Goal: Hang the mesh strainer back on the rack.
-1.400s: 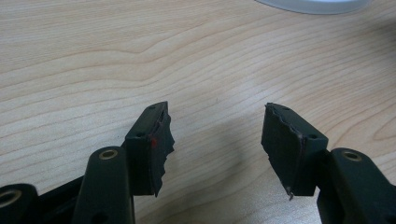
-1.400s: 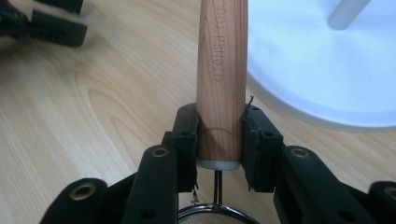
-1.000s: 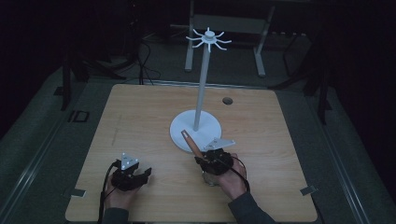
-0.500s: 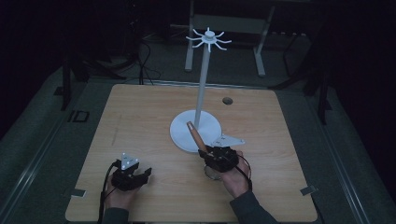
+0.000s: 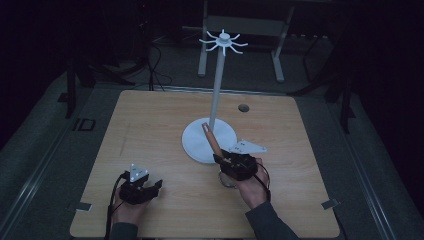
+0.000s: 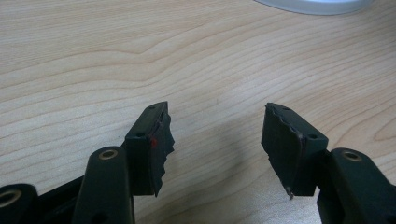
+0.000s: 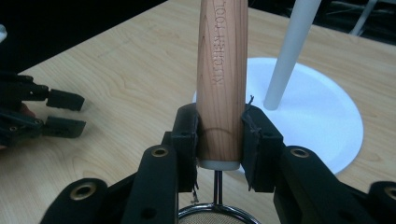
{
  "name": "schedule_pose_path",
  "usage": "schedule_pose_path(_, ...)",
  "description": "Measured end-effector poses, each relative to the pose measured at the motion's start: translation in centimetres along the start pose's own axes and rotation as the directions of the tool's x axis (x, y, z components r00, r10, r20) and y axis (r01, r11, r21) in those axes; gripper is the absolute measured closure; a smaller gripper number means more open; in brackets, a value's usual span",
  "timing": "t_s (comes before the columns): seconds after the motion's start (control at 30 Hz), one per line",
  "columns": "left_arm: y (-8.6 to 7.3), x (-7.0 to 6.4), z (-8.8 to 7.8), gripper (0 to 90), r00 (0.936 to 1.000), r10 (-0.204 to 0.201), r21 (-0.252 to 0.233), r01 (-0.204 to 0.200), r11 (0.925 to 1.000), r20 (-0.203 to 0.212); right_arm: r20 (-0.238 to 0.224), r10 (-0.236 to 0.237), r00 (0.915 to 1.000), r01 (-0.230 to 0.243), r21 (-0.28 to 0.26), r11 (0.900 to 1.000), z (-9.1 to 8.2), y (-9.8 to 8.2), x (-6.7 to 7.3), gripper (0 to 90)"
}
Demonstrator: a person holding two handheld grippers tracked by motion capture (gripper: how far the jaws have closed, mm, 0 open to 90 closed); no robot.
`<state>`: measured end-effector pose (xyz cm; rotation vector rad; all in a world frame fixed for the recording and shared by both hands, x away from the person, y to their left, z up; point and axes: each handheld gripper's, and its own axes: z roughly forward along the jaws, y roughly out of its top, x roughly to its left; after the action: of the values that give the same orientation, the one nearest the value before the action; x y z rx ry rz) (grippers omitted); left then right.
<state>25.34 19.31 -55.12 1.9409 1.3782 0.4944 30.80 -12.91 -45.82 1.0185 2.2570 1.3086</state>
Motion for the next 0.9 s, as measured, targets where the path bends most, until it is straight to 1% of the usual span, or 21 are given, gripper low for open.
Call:
schedule_pose_path(0.03,0.0,0.0,0.0,42.2,1.0,0.001,0.0,-0.001,1.0,0.0,0.0,0.001,1.0,-0.001,-0.01,1.0,-0.1,0.2,-0.1,69.1)
schedule_pose_path(0.3,0.0,0.0,0.0,42.2,1.0,0.001,-0.001,-0.001,1.0,-0.001,0.009,0.005,1.0,-0.004,-0.037,0.999,-0.3,0.9,-0.2,69.1)
schedule_pose_path(0.57,0.0,0.0,0.0,42.2,1.0,-0.002,-0.003,0.002,1.0,-0.001,0.012,0.007,0.9999,-0.006,-0.05,0.999,-0.5,1.4,-0.2,69.1)
schedule_pose_path(0.9,0.0,0.0,0.0,42.1,1.0,-0.003,-0.006,0.003,1.0,-0.001,0.019,0.01,0.9998,-0.009,-0.079,0.997,-0.9,2.1,-0.4,69.1)
